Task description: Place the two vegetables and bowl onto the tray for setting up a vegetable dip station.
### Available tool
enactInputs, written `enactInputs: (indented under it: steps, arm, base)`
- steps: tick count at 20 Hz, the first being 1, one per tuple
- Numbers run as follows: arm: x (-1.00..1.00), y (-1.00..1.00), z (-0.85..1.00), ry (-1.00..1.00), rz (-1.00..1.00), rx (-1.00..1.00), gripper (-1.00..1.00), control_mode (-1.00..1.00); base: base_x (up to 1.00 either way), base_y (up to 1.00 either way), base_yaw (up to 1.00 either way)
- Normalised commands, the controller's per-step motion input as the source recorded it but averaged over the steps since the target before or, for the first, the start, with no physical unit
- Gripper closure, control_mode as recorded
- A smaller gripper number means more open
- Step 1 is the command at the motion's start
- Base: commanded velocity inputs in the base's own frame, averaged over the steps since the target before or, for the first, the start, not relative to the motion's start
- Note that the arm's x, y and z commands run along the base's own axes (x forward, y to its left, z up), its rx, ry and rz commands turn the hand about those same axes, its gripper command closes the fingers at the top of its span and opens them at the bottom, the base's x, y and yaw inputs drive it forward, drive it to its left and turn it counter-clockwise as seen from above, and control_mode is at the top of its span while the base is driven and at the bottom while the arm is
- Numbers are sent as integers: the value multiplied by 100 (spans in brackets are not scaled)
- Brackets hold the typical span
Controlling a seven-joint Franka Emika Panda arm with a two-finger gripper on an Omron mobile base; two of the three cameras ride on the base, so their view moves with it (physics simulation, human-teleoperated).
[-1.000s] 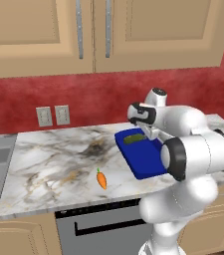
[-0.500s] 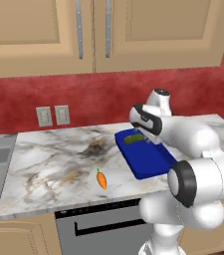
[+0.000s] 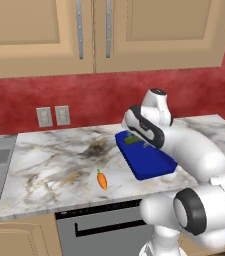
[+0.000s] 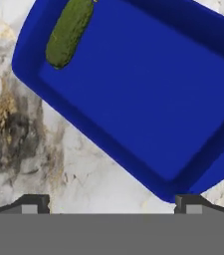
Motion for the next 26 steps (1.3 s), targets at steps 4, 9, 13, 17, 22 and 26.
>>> enactInputs:
  steps: [4, 9, 13, 17, 22, 26]
  arm:
    - [-56, 45, 13, 0, 20, -9, -100, -100]
    - [-59, 33, 7, 0, 17, -7, -100, -100]
    - [-45, 19, 4, 0, 13, -2, -100, -100]
    - [-24, 9, 5, 0, 8, 0, -100, -100]
    - [-32, 2, 1, 0, 7, 0, -100, -100]
    - [-14, 5, 0, 0, 7, 0, -100, -100]
  base:
    - [0, 0, 0]
    - [0, 0, 0]
    - [0, 0, 0]
    - [0, 0, 0]
    - [0, 0, 0]
    - [0, 0, 0]
